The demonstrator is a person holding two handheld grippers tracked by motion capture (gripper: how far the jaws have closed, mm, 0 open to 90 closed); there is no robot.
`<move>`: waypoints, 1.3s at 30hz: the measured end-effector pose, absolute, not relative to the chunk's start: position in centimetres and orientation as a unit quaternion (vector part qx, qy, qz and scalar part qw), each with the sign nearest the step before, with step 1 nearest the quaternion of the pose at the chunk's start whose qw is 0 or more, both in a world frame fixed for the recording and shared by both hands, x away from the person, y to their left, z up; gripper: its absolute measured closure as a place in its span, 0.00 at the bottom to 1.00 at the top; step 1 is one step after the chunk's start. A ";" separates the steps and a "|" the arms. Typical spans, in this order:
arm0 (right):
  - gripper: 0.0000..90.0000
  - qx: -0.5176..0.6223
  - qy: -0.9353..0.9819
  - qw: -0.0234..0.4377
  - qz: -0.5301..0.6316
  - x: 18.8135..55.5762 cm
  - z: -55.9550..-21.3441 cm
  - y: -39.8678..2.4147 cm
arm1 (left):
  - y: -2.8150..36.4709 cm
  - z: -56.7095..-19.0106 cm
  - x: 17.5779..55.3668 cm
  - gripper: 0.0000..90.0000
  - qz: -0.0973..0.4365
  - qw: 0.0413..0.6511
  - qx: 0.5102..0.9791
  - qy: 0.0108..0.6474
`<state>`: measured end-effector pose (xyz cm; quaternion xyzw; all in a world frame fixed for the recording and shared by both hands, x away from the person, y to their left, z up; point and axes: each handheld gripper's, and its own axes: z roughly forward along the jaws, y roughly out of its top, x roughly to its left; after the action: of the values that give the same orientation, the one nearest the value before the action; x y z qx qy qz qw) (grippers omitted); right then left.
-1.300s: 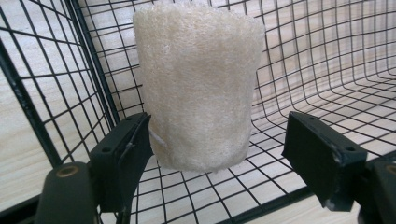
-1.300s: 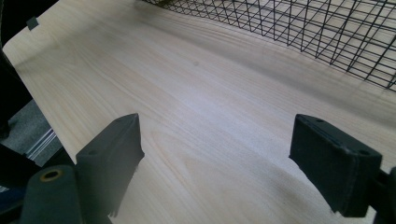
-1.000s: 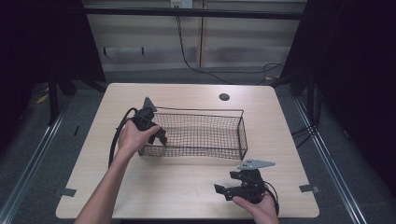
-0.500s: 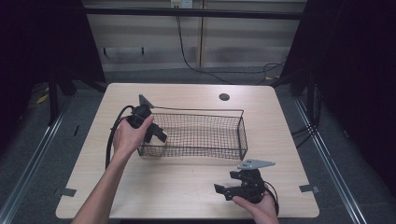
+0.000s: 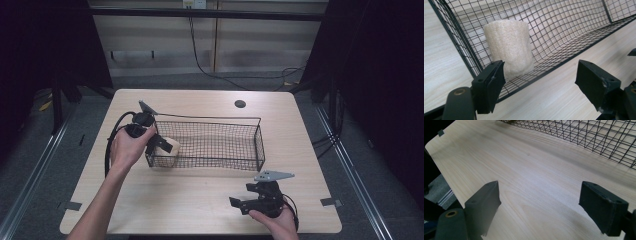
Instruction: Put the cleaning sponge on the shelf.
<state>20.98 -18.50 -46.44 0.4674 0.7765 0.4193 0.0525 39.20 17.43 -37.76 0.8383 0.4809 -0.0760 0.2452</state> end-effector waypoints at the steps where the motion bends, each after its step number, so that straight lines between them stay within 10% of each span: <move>1: 0.18 0.468 0.776 0.052 0.419 21.0 -46.4 -18.5 | 17.7 -37.6 39.0 0.25 -0.073 0.247 0.841 0.475; 39: 0.18 0.470 0.776 0.054 0.417 21.1 -46.5 -18.5 | 25.0 -38.3 29.6 0.28 0.019 0.365 0.811 0.457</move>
<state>21.10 -18.52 -46.50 0.4705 0.7757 0.4172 0.0541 29.64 25.04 -38.26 0.8109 0.4571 0.0190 0.3650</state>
